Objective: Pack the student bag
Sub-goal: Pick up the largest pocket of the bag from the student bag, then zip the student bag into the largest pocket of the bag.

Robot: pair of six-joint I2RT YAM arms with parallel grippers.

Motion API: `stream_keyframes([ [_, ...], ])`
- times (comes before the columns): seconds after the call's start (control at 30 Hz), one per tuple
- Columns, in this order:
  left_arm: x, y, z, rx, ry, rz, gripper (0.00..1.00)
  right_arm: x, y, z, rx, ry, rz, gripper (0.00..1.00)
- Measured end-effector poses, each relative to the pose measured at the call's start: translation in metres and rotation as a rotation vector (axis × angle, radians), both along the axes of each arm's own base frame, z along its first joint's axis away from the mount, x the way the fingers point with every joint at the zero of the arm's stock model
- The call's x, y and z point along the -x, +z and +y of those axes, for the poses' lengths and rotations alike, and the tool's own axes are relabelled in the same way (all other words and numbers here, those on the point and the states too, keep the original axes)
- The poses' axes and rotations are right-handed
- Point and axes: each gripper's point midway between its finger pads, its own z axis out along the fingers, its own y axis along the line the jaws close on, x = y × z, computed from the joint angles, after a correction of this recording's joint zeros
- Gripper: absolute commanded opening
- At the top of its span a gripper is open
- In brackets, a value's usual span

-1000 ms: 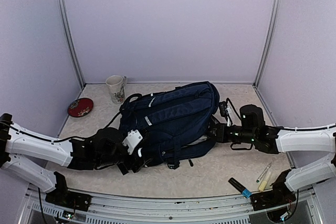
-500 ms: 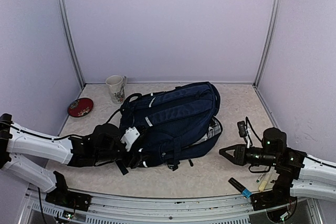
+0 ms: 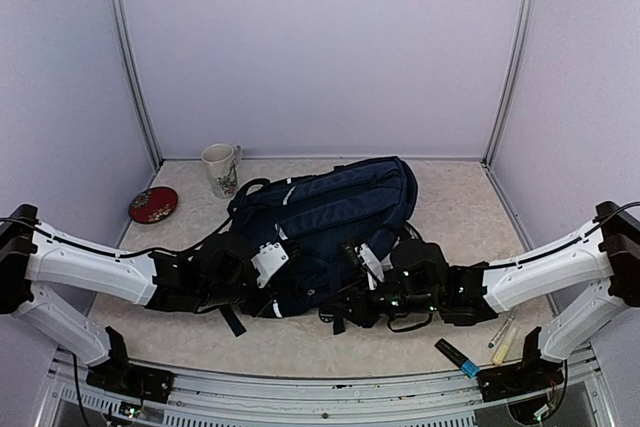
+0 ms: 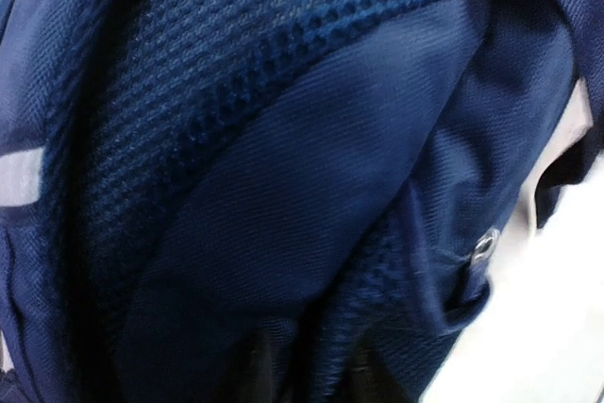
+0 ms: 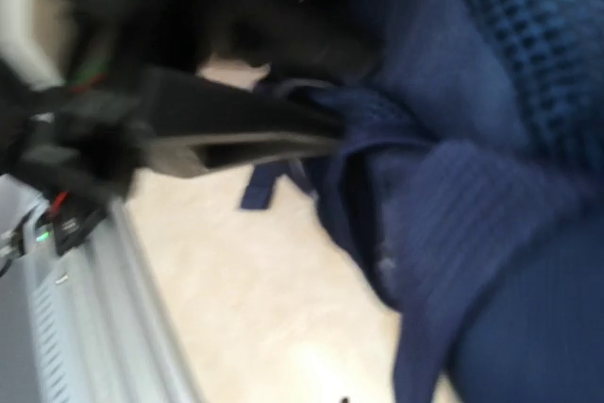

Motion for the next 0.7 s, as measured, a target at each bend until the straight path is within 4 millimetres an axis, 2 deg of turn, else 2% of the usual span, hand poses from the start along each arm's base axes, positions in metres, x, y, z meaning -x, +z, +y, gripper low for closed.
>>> stream_keyframes([
  [0.03, 0.001, 0.001, -0.002, 0.003, -0.003, 0.005, 0.0, -0.003, -0.005, 0.003, 0.008, -0.011, 0.0, 0.16],
  [0.23, 0.009, 0.002, -0.008, 0.023, -0.032, 0.04, 0.0, -0.016, -0.029, 0.01, 0.046, -0.066, 0.003, 0.18],
  [0.37, 0.015, 0.009, -0.013, 0.079, -0.053, 0.068, 0.0, -0.025, -0.03, 0.007, 0.049, -0.123, -0.003, 0.2],
  [0.6, 0.033, 0.024, -0.034, 0.18, -0.122, 0.102, 0.0, -0.04, -0.029, 0.002, 0.036, -0.23, 0.005, 0.25],
  [0.7, 0.038, 0.025, -0.04, 0.196, -0.135, 0.115, 0.0, -0.044, -0.026, -0.001, 0.023, -0.274, 0.009, 0.3],
])
